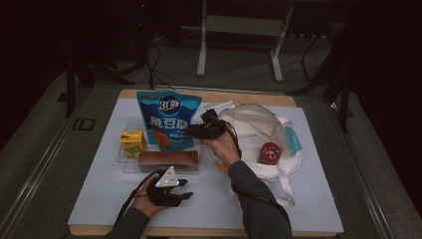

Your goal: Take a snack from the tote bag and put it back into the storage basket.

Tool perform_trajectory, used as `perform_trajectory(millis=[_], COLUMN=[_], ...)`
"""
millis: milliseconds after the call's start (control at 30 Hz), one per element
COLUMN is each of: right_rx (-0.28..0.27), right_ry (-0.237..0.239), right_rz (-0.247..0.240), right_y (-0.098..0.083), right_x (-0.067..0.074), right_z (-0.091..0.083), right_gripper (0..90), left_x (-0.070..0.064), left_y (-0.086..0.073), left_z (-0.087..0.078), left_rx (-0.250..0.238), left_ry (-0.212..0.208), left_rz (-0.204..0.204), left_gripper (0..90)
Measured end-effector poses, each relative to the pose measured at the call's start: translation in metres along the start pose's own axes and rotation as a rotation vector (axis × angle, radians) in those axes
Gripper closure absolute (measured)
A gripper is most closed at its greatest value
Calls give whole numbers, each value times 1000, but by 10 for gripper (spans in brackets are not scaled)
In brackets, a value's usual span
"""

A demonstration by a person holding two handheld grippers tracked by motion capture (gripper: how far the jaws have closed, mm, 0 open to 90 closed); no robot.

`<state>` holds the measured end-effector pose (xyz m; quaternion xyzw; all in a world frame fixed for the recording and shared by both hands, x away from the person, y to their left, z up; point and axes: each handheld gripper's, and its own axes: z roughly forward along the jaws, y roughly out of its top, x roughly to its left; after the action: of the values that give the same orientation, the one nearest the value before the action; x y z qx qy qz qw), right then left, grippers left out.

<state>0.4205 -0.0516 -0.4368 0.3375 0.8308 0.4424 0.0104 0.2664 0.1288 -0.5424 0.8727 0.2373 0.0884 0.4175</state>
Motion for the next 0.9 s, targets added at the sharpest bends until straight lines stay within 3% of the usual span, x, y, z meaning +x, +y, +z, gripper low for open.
perform_trajectory(millis=[167,600,900], right_rx=[17,11,-8], right_ry=[-50,-2,-8], right_rz=[-30,-78,-67], right_y=[5,16,23], right_x=[4,25,29], right_z=[5,31,37], right_gripper=[680,697,700], left_x=[0,0,1], left_y=[0,0,0], left_z=[0,0,0], left_rx=[4,4,4], left_ry=[-1,-3,-4], left_rz=[1,1,1], left_gripper=[500,499,499])
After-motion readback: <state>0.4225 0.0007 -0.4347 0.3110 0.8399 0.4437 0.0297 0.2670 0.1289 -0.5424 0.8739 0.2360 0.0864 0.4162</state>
